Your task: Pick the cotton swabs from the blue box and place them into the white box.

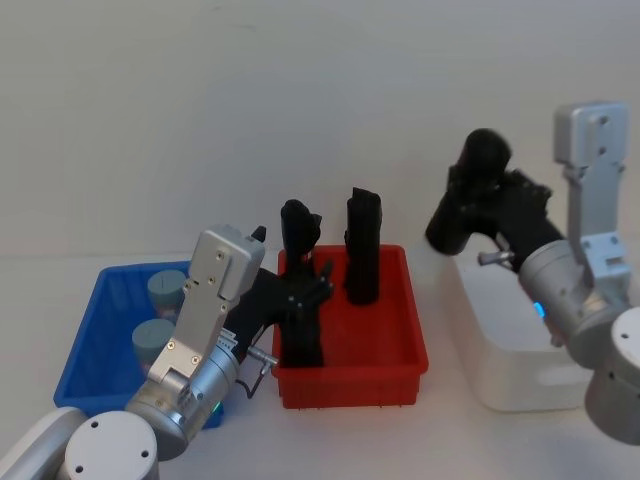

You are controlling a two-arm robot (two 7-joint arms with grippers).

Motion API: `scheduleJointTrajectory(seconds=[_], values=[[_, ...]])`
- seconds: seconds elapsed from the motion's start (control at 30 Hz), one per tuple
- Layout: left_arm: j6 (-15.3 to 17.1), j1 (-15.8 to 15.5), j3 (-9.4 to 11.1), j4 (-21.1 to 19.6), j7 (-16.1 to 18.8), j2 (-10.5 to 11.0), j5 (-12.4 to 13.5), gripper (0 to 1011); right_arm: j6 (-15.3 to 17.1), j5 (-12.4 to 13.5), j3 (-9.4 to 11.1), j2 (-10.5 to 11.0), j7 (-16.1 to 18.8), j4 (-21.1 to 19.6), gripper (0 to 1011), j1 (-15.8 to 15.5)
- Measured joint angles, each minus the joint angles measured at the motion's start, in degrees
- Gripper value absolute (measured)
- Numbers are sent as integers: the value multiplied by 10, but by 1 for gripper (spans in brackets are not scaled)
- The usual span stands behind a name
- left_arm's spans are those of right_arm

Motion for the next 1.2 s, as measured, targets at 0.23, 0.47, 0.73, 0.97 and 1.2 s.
scheduleJointTrajectory(seconds=[0.23, 0.47, 0.73, 0.97, 1.2], values=[[0, 0, 0, 0, 0, 0, 0, 1003, -18, 1, 17, 8, -34, -10, 434, 3], [0, 0, 0, 0, 0, 0, 0, 1002, -30, -3, 40, 20, -70, -10, 434, 10], [0, 0, 0, 0, 0, 0, 0, 1002, -26, -6, 54, 26, -81, 2, 434, 19], [0, 0, 0, 0, 0, 0, 0, 1003, -17, -6, 59, 25, -74, 16, 434, 27], [0, 0, 0, 0, 0, 0, 0, 1002, -12, -7, 61, 25, -69, 25, 545, 33]])
